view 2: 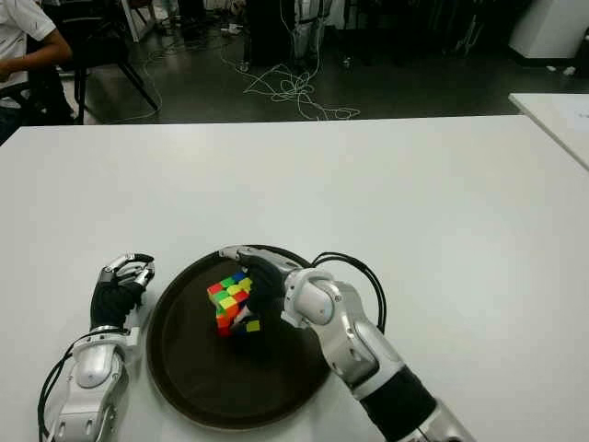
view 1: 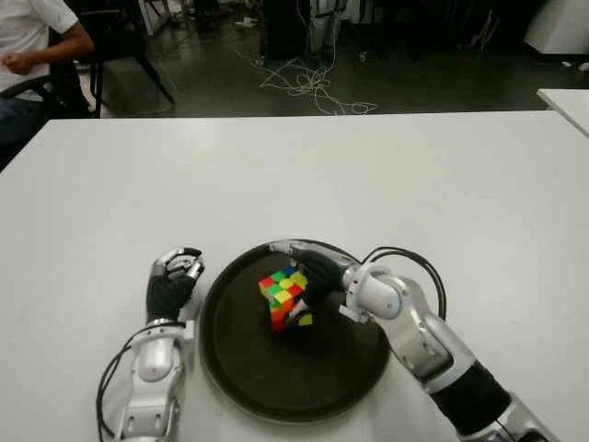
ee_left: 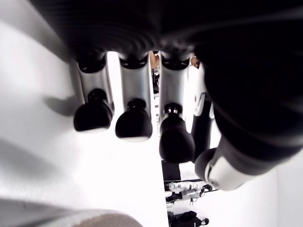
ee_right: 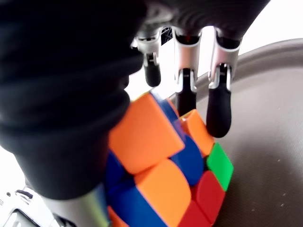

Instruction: Pick up the Rubik's Cube and put it in the plate

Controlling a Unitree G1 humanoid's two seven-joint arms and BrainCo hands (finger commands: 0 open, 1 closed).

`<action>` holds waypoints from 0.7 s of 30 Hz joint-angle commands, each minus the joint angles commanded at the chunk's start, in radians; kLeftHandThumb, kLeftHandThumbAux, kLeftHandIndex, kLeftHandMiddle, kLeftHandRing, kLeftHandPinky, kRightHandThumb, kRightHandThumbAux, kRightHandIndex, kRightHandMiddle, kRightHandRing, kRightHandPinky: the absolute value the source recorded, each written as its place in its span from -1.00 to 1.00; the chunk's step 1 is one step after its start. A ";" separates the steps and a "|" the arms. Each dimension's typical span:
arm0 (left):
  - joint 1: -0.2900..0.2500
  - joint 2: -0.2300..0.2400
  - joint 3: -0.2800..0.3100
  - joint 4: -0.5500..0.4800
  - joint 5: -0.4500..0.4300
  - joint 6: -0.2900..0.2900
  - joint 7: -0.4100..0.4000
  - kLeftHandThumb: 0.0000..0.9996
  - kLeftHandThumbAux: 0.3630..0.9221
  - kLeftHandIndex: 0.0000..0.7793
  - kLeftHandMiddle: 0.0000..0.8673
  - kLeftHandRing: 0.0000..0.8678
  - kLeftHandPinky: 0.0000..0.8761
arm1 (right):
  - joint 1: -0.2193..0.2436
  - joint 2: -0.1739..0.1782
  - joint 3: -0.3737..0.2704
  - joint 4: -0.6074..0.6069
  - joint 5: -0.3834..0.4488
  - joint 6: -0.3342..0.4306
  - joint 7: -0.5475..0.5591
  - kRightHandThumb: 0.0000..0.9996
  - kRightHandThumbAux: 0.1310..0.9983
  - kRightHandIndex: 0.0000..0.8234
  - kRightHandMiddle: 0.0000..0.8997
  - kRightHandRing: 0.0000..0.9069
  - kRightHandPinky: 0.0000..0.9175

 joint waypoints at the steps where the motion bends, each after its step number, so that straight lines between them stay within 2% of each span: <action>1: 0.000 -0.001 0.001 0.000 -0.001 0.002 0.001 0.42 0.22 0.14 0.88 0.91 0.84 | 0.000 -0.001 0.000 0.000 -0.001 -0.002 -0.002 -1.00 0.85 -0.82 -0.73 -0.75 -0.69; 7: -0.002 -0.004 0.002 -0.002 -0.003 0.008 0.004 0.42 0.22 0.14 0.89 0.91 0.85 | -0.008 -0.013 0.003 -0.005 0.000 -0.005 0.005 -1.00 0.85 -0.83 -0.75 -0.79 -0.76; 21: -0.001 -0.006 0.004 -0.003 -0.003 0.003 0.006 0.42 0.22 0.14 0.90 0.93 0.86 | -0.015 -0.018 0.008 -0.023 -0.006 0.024 0.012 -1.00 0.83 -0.83 -0.75 -0.79 -0.79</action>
